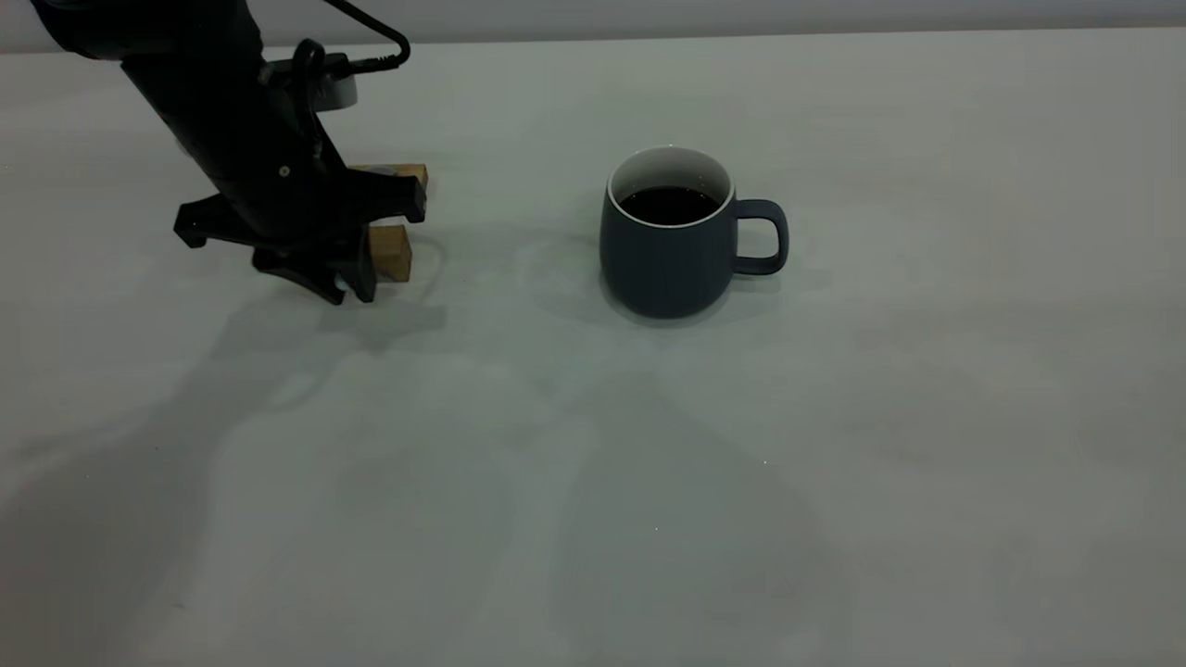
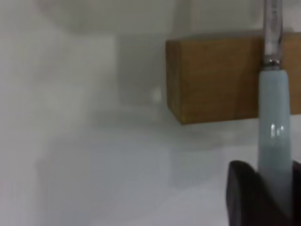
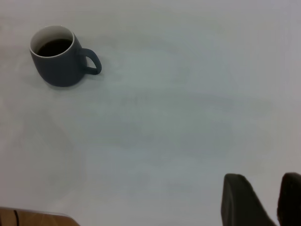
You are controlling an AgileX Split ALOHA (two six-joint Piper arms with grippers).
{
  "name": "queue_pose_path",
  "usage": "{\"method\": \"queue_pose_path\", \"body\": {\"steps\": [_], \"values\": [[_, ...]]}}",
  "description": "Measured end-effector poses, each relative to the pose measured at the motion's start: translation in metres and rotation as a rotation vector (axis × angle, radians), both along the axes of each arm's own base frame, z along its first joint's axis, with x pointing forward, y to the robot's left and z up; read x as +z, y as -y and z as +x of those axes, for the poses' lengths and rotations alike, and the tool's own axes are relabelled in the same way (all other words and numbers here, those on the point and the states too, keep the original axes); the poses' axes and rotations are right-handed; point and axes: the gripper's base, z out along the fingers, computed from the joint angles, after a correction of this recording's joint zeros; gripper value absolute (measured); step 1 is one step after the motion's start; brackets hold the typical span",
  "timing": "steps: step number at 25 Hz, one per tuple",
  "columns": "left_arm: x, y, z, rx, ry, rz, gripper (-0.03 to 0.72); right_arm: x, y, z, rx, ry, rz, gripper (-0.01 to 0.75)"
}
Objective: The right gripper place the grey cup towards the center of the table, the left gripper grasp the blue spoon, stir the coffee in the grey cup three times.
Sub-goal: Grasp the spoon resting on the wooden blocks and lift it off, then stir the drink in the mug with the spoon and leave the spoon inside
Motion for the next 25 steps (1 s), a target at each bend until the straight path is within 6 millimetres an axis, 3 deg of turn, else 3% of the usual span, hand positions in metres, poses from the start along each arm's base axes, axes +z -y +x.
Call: {"method": "queue_pose_path", "body": {"steps": [3, 5, 11, 14, 19, 25], "values": [[0.007, 0.001, 0.0, -0.005, -0.024, 0.0, 0.164, 0.0, 0.0, 0.0, 0.0, 0.0, 0.0, 0.237], [0.024, 0.003, 0.002, -0.012, -0.046, -0.005, 0.164, 0.0, 0.0, 0.0, 0.0, 0.0, 0.0, 0.237], [0.115, 0.012, 0.018, 0.087, -0.032, -0.088, 0.164, 0.0, 0.0, 0.0, 0.0, 0.0, 0.0, 0.237], [0.145, 0.018, 0.016, 0.242, -0.075, -0.184, 0.164, 0.0, 0.0, 0.0, 0.0, 0.0, 0.0, 0.237], [0.166, 0.036, 0.009, 0.596, -0.238, -0.45, 0.164, 0.0, 0.0, 0.0, 0.0, 0.0, 0.0, 0.237], [0.181, 0.073, 0.011, 0.842, -0.511, -0.873, 0.164, 0.0, 0.0, 0.0, 0.0, 0.0, 0.0, 0.238]]}}
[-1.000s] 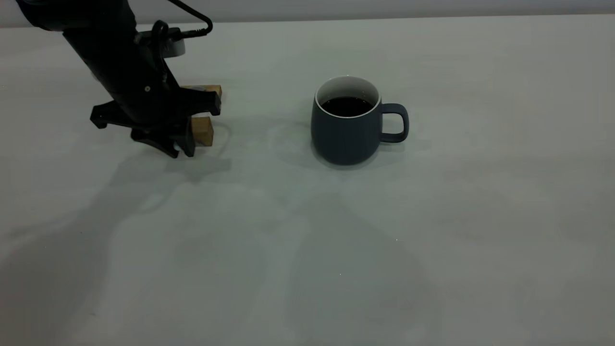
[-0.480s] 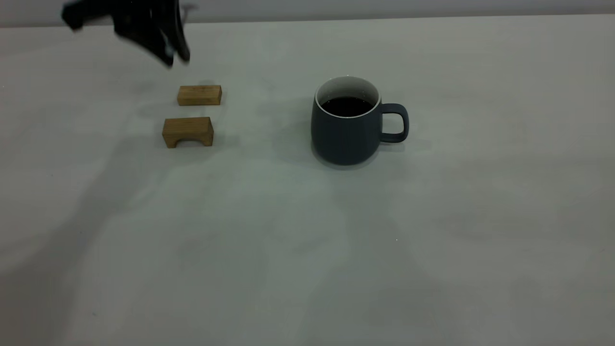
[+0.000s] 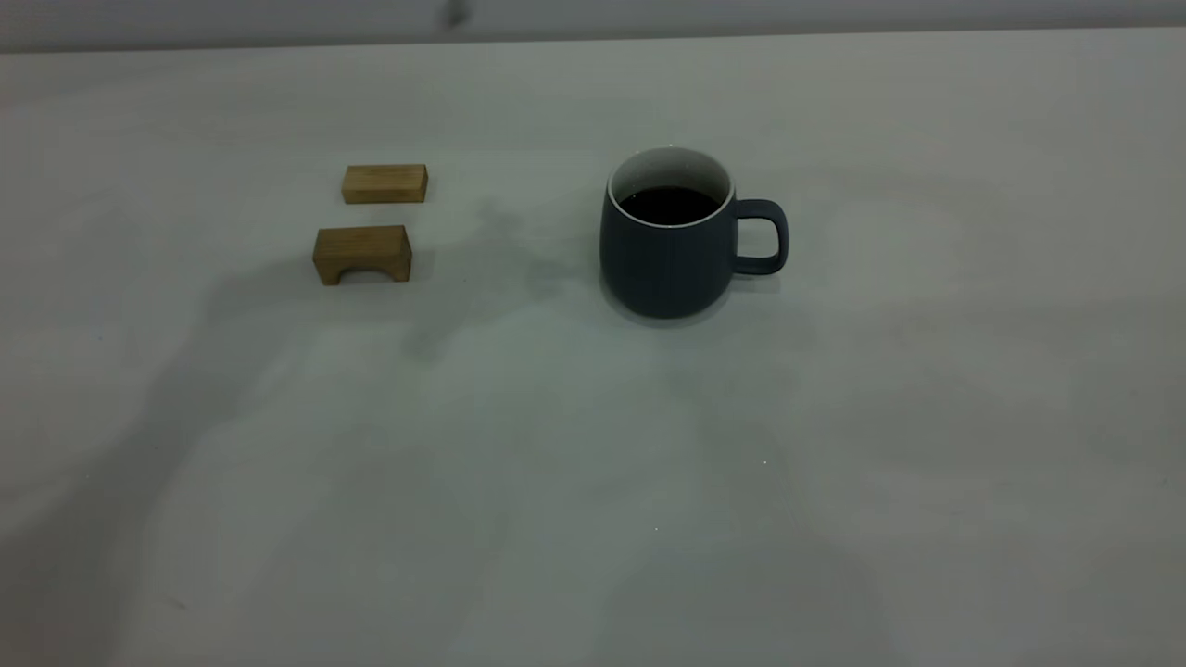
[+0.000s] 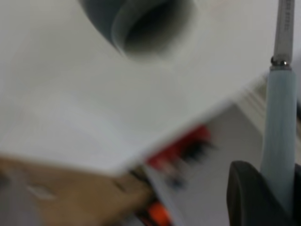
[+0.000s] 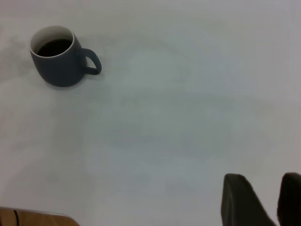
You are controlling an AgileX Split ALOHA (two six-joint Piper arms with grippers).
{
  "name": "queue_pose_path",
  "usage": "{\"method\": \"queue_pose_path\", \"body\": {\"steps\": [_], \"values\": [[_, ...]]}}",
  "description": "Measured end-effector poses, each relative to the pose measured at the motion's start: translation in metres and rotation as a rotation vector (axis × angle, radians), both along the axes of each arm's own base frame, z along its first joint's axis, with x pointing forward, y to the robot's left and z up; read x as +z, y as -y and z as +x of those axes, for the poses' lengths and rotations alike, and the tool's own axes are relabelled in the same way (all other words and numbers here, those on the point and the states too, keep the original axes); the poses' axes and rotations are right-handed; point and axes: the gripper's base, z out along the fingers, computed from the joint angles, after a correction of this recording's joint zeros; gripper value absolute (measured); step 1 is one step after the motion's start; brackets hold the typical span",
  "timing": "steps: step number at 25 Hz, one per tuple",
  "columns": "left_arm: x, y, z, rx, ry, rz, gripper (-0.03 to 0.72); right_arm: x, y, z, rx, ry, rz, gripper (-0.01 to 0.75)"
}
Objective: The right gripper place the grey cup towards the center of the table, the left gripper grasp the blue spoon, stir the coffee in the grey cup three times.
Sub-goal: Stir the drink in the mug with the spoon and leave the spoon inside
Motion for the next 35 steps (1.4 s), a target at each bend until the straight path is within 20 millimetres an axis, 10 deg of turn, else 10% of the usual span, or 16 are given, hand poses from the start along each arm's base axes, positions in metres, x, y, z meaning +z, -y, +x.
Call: {"method": "queue_pose_path", "body": {"steps": [7, 25, 35], "values": [[-0.015, 0.04, 0.002, 0.126, -0.219, -0.325, 0.164, 0.0, 0.0, 0.0, 0.0, 0.0, 0.0, 0.238], [-0.114, 0.043, 0.011, 0.264, -0.474, -0.342, 0.164, 0.0, 0.0, 0.0, 0.0, 0.0, 0.0, 0.239], [-0.141, 0.043, 0.018, 0.233, -0.324, -0.34, 0.164, 0.0, 0.0, 0.0, 0.0, 0.0, 0.0, 0.239]]}}
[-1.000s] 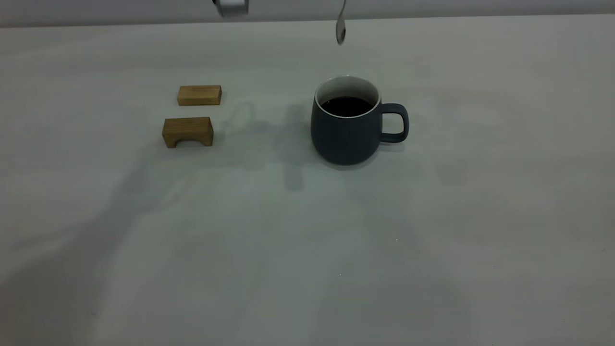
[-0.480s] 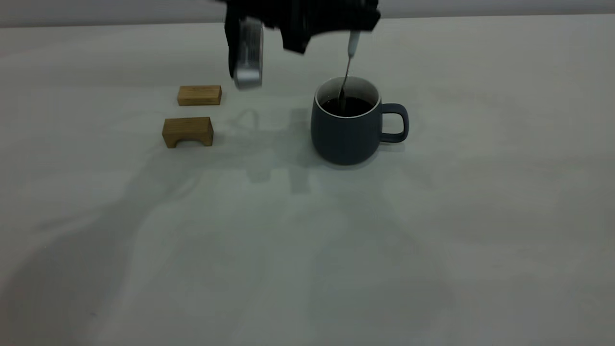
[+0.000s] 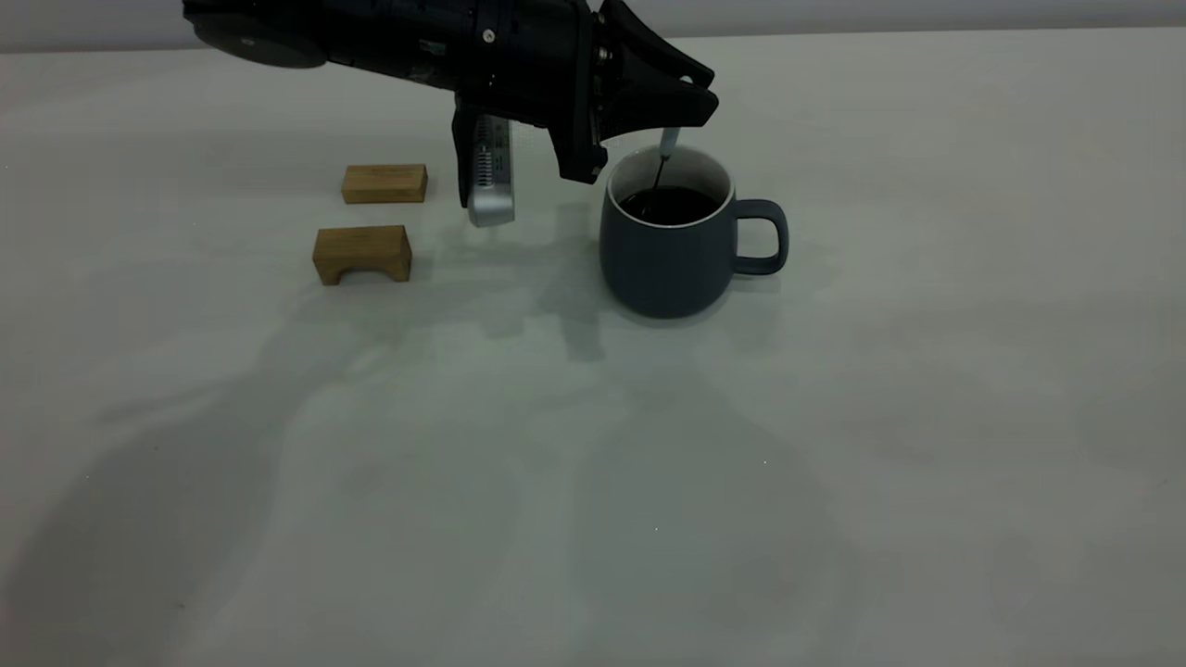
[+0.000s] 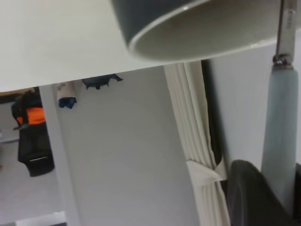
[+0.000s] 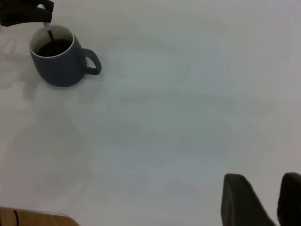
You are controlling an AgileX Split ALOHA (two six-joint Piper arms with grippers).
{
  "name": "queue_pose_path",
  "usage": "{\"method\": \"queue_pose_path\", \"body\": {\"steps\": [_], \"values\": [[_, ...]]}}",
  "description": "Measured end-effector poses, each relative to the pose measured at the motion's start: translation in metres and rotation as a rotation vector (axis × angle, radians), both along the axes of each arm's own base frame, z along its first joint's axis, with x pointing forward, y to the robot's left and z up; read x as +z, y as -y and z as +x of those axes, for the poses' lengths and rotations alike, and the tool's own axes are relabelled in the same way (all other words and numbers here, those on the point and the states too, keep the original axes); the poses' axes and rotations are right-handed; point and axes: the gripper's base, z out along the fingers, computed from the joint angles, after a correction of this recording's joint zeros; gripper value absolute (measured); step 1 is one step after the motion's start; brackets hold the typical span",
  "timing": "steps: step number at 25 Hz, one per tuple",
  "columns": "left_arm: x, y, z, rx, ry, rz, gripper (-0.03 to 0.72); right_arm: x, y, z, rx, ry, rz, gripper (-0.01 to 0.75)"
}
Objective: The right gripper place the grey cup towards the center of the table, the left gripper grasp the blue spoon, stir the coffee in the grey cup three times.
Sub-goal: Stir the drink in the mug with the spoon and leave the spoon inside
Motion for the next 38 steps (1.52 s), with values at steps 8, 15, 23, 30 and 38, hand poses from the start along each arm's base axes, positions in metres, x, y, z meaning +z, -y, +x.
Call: {"method": "queue_pose_path", "body": {"steps": [8, 15, 23, 30, 38], "values": [[0.006, 0.005, -0.008, -0.077, -0.06, -0.119, 0.164, 0.0, 0.0, 0.0, 0.0, 0.0, 0.0, 0.239], [-0.002, 0.003, -0.008, -0.021, -0.198, -0.095, 0.164, 0.0, 0.0, 0.0, 0.0, 0.0, 0.0, 0.239], [-0.006, 0.001, 0.001, 0.022, -0.069, -0.024, 0.164, 0.0, 0.0, 0.0, 0.0, 0.0, 0.0, 0.239], [0.006, 0.006, 0.001, -0.074, 0.015, -0.103, 0.164, 0.0, 0.0, 0.0, 0.0, 0.0, 0.0, 0.239], [0.008, 0.007, -0.005, -0.091, -0.142, -0.137, 0.164, 0.0, 0.0, 0.0, 0.0, 0.001, 0.0, 0.239]]}}
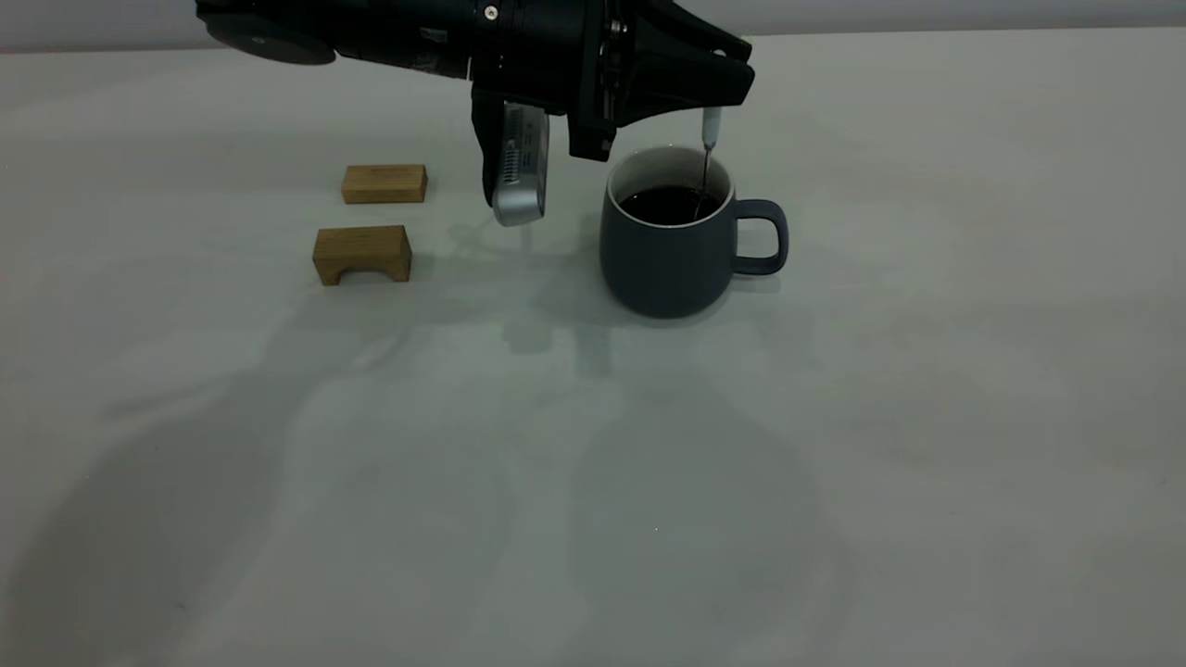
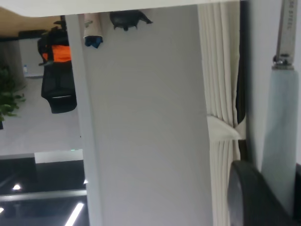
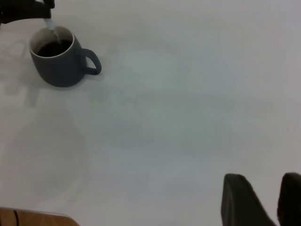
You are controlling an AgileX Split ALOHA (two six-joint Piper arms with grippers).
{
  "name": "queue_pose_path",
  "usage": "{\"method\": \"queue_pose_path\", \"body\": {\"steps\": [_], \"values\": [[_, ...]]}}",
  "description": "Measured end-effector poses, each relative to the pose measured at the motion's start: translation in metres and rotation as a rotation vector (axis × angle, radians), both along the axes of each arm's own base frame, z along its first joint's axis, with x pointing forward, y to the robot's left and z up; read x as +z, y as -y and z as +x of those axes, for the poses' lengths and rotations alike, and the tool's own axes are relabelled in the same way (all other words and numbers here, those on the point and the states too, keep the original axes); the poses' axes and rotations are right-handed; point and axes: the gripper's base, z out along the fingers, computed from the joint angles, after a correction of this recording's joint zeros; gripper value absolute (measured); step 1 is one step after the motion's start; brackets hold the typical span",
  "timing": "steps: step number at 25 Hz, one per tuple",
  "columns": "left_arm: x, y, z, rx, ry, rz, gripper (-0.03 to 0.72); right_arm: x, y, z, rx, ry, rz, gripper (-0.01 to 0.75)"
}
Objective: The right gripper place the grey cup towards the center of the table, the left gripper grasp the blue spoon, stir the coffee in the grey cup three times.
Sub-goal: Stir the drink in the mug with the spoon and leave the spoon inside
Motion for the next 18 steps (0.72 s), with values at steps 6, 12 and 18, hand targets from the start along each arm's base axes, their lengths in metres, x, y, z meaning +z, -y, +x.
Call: {"method": "queue_pose_path", "body": {"steps": [6, 12, 18], "values": [[-0.005, -0.014, 0.009, 0.059, -0.024, 0.054, 0.164, 0.0, 0.0, 0.0, 0.0, 0.0, 0.0, 0.239], [-0.003, -0.018, 0.014, 0.081, 0.02, 0.043, 0.164, 0.0, 0.0, 0.0, 0.0, 0.0, 0.0, 0.239], [-0.004, -0.018, 0.013, 0.034, 0.146, 0.039, 0.164, 0.0, 0.0, 0.0, 0.0, 0.0, 0.0, 0.239]]}}
